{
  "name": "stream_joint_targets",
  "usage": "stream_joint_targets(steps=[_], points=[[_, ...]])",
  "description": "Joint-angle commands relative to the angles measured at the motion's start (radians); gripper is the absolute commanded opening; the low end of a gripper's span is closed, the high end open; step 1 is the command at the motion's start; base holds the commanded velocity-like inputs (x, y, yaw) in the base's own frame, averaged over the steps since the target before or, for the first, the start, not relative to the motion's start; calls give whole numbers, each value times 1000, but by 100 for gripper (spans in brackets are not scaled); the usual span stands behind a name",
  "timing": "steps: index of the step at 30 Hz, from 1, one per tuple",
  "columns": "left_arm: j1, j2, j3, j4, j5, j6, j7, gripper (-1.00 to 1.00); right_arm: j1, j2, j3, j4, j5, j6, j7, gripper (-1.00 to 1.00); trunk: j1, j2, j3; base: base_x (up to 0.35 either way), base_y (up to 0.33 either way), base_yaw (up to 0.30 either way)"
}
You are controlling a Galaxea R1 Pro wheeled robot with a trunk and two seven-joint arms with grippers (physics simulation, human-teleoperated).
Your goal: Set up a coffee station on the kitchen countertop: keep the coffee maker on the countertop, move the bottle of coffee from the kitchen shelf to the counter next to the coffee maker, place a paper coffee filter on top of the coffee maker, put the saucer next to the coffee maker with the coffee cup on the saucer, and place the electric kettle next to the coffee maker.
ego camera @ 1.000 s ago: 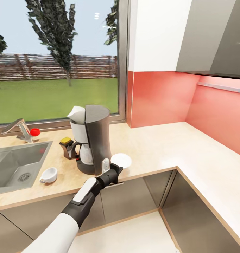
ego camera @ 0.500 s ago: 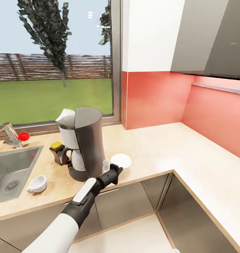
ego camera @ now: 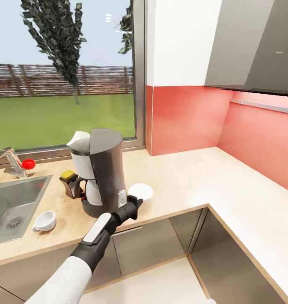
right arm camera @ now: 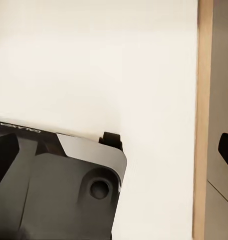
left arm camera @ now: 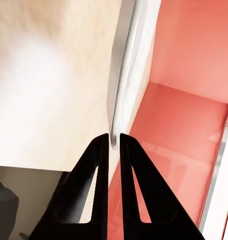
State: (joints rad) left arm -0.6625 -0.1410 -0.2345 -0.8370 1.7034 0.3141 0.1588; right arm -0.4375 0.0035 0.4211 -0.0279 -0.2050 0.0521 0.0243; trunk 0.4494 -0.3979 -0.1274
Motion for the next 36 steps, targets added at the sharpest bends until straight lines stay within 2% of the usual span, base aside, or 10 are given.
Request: stream_joint_targets(steps=[1,9,10,29,36], points=[[-1,0,1,-1,7,2,11,-100,-1,0,8,-1,-10,5,2,100,1,-2,-2,0,0,0],[-2,0,0,6,5,3,12,-100,-1,0,8,-1,-10,5,2,100,1,-2,-2,0,0,0],[-2,-1,-1,7,5,2,12,100,-1,-1,7,-1,-10,5,2,100,1,-2,-2,0,0,0],[-2,-2,-3,7,5,2,13,100,-1,-1,7,-1,-10,5,2,100,1,-2,-2,-4,2,0],[-2,-2,-4,7,5,2,13,100,-1,-2,7,-1,-10,5,1,100,1,-2,-2,-229,132,0]])
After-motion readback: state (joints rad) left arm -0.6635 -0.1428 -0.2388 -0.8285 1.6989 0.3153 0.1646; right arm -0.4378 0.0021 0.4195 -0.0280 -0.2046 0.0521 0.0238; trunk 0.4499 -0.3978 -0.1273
